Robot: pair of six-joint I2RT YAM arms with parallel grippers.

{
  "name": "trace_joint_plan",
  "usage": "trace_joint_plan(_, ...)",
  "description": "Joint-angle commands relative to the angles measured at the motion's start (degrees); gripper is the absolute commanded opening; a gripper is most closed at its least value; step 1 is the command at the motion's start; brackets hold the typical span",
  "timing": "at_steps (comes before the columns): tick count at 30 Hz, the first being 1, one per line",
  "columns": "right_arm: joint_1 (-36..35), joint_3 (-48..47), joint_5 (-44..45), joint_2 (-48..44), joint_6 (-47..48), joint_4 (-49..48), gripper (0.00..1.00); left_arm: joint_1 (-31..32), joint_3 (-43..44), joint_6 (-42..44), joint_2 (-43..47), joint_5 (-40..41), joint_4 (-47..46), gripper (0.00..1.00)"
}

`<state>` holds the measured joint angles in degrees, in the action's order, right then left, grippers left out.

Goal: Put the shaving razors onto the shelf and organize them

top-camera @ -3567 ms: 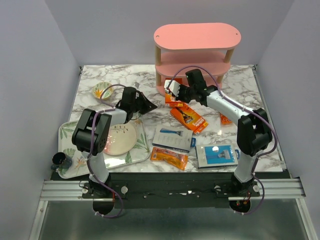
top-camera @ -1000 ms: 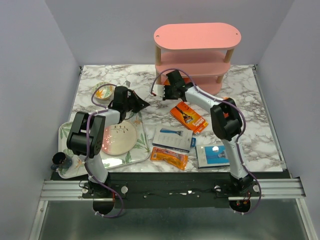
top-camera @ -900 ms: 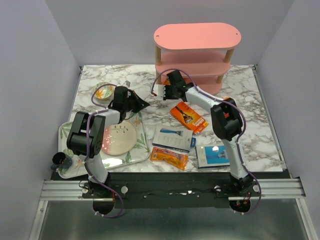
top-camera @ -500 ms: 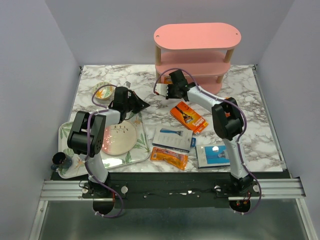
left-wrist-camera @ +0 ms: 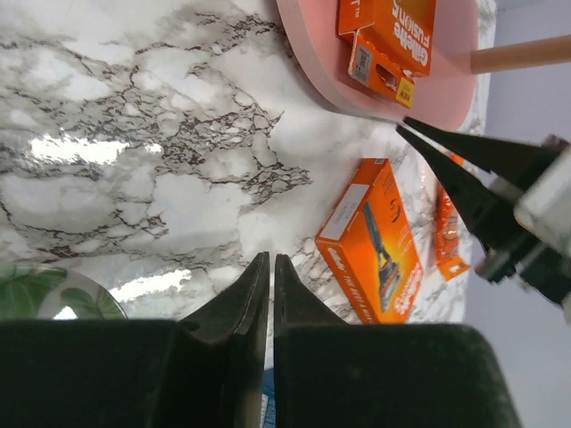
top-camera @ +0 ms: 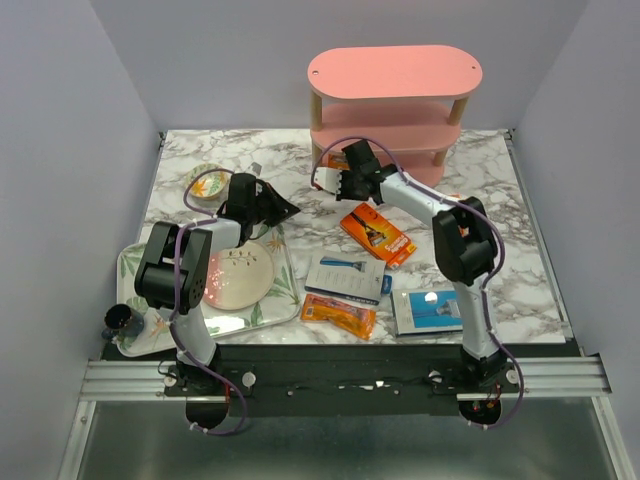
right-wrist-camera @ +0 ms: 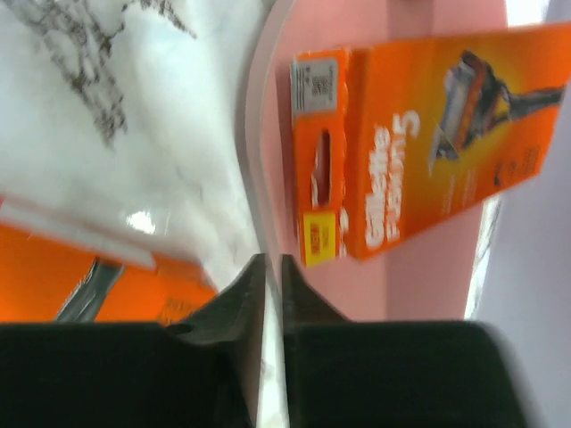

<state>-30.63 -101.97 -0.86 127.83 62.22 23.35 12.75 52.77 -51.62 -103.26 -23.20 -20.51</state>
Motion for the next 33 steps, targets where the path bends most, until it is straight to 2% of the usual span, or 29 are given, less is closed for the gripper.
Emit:
trace_joint_plan(1,0.4,5.1,3.1,-12.9,-11.2,5.3,0.37,0.3,1.3,2.3,1.0,-1.0,0.3,0.39)
trace_joint_plan(2,0.5,9.2,2.8,-15.1,-13.0,7.2,0.43,0.7,1.5,4.1,1.1,-1.1,1.0,0.44)
trace_joint_plan(3,0.8,11.3,2.2,-19.4,-14.7,8.1,0.64,1.0,1.8,5.1,1.7,-1.4,1.4,0.47)
trace_joint_plan(4,1.1,14.1,1.2,-22.1,-18.1,8.9,0.94,1.3,1.9,6.3,2.0,-1.8,1.9,0.51)
trace_joint_plan(6,2.7,20.5,-1.4,-27.9,-21.9,11.1,1.0,2.6,1.5,9.0,3.1,-1.9,2.1,0.55)
trace_joint_plan(8,4.9,22.4,-6.0,-30.1,-29.0,14.7,1.0,3.7,1.1,10.7,3.9,-3.4,1.1,0.61)
trace_joint_plan(9,8.4,23.1,-8.3,-30.9,-31.9,15.8,1.0,5.0,1.3,13.2,4.5,-3.8,0.9,0.63)
trace_joint_plan(10,10.6,23.2,-10.5,-31.5,-38.4,16.7,1.0,5.9,1.5,14.2,4.6,-4.4,0.9,0.69)
trace_joint_plan(13,18.7,26.9,-18.4,-32.7,-47.2,15.2,1.0,8.9,2.5,16.4,3.7,-7.4,-0.1,0.77)
trace_joint_plan(17,21.2,30.4,-22.8,-32.5,-47.7,12.2,1.0,12.9,5.3,15.4,-0.1,-7.2,0.9,0.77)
trace_joint_plan(22,22.3,33.9,-27.5,-31.1,-53.1,8.5,1.0,17.3,7.7,10.7,-5.5,-0.7,0.2,0.77)
trace_joint_plan(27,22.5,39.2,-25.7,-30.1,-56.0,4.8,1.0,20.4,8.6,5.5,-9.1,2.6,1.3,0.77)
trace_joint_plan(33,24.8,43.7,-24.1,-31.0,-57.0,1.5,0.98,20.6,6.3,3.9,-9.2,4.4,2.2,0.75)
